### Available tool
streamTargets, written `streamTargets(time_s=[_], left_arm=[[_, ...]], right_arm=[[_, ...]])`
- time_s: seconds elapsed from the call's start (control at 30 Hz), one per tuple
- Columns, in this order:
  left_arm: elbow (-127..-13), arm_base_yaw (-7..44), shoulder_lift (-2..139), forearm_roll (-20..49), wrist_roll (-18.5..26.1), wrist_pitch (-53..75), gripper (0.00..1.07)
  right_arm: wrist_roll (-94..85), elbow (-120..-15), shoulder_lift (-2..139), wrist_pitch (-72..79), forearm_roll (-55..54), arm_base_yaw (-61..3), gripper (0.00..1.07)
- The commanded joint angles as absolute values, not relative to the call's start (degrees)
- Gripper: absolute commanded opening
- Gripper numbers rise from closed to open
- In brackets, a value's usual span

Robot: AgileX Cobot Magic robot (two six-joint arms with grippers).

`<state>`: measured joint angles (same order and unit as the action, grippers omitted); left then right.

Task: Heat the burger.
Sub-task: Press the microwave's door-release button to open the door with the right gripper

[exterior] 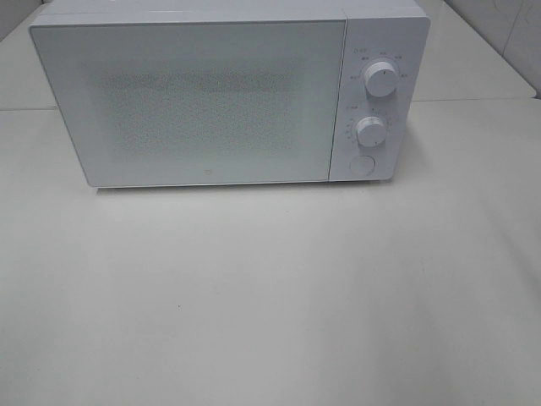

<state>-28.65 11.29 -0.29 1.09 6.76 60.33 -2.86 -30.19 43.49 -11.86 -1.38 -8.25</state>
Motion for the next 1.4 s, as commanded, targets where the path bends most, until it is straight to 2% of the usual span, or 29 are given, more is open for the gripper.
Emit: streamTargets(time_s=[0.03,0.13,0.2,0.23,0.27,0.3,0.33,0.37,0.43,0.6,0.8,1.03,1.4], left_arm=[[-28.5,11.2,-1.5,1.3,6.6,59.6,0.0],[-28.5,11.2,-1.5,1.3,6.6,59.6,0.0],[-28.5,11.2,-1.5,1.3,6.6,59.6,0.0],[-28.5,11.2,-1.5,1.3,6.6,59.6,0.0],[-28.5,11.2,-1.5,1.3,6.6,59.6,0.0],[-28.5,11.2,-1.5,1.3,6.6,59.6,0.0],[-28.5,11.2,-1.5,1.3,6.6,59.6,0.0],[-28.5,11.2,-1.5,1.3,6.6,59.6,0.0],[-28.5,11.2,-1.5,1.3,6.6,59.6,0.0],[-28.5,11.2,-1.5,1.3,6.6,59.6,0.0],[-28.5,11.2,-1.5,1.3,6.6,59.6,0.0],[-28.5,11.2,-1.5,1.3,6.6,59.6,0.0],[-28.5,11.2,-1.5,1.3,6.6,59.6,0.0]], right_arm=[[-3.5,-30.6,50.6,-3.9,-1.6,-8.0,0.45],[-3.5,-30.6,51.9,-2.6,-1.6,-8.0,0.43],[-3.5,-30.6,58.3,3.9,-1.6,-8.0,0.27],[-3.5,-30.6,58.3,3.9,-1.6,-8.0,0.27],[-3.3,-30.6,61.1,7.0,-1.6,-8.0,0.17],[-3.3,-30.6,61.1,7.0,-1.6,-8.0,0.17],[-3.1,-30.6,63.7,10.4,-1.7,-8.2,0.08],[-3.1,-30.6,63.7,10.4,-1.7,-8.2,0.08],[-3.1,-30.6,67.1,15.4,-1.7,-8.2,0.0],[-3.1,-30.6,71.3,20.5,-1.7,-9.6,0.0],[-3.1,-30.6,79.6,28.3,-1.7,-18.4,0.0],[-3.1,-30.6,89.1,37.1,-1.7,-25.1,0.0],[1.8,-30.6,102.2,49.3,-2.1,-26.2,0.0]])
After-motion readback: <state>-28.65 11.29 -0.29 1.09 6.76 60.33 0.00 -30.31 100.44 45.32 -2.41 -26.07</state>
